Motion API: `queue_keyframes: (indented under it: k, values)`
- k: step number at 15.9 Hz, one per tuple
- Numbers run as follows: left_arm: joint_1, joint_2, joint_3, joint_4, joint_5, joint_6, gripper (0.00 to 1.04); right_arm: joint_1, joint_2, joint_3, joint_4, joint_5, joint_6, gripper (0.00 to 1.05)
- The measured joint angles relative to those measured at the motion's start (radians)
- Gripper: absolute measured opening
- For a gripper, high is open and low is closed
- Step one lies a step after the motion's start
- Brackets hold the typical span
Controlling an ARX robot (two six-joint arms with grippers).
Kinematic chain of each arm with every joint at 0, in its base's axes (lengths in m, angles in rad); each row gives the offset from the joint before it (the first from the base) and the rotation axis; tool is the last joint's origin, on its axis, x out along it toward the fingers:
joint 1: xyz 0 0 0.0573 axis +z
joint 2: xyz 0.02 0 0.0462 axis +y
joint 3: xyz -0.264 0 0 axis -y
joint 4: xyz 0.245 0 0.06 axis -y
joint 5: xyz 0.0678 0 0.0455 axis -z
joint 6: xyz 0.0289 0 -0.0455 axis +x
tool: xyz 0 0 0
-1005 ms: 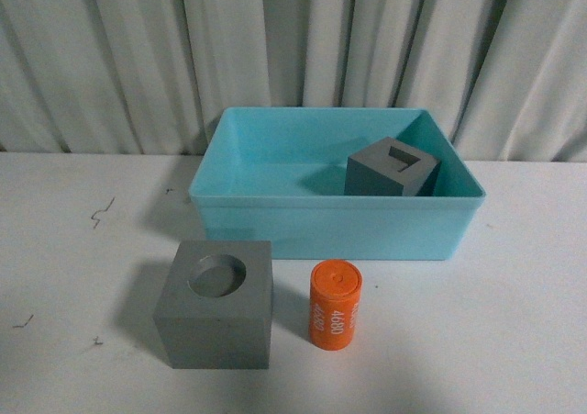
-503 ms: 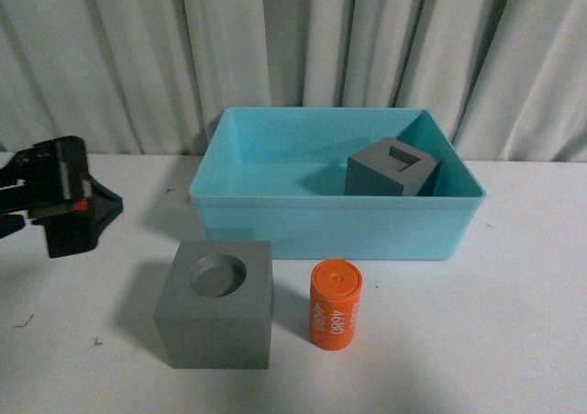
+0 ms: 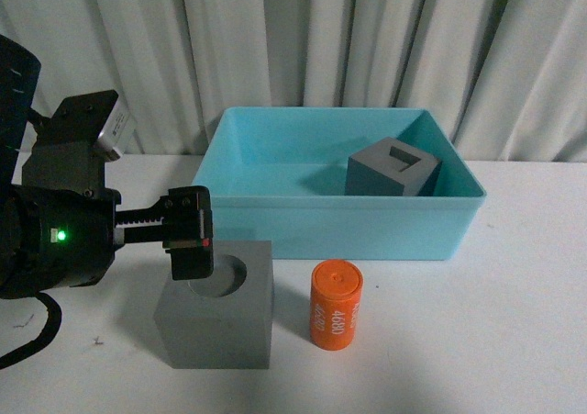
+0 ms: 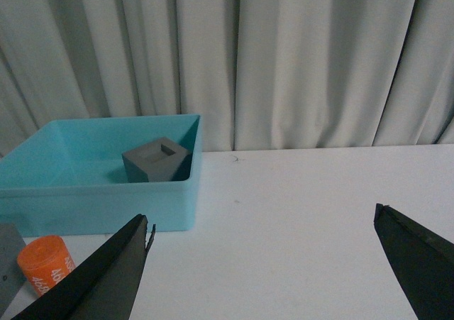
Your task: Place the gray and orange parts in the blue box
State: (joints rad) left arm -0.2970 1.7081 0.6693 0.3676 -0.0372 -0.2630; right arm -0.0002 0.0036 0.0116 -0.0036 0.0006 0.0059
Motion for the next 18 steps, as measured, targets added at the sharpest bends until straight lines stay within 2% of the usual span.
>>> queue_keyframes:
  k: [7,11,18]
  values:
    - [-0.012,0.048,0.004,0.026,0.003,0.001,0.98,0.0,0.0,0.0,0.0,0.0,0.0,0.98]
    - [-0.061,0.119,-0.008,0.065,0.003,0.013,0.98,0.0,0.0,0.0,0.0,0.0,0.0,0.98]
    - [-0.05,0.156,0.013,0.074,0.011,0.047,0.98,0.0,0.0,0.0,0.0,0.0,0.0,0.98]
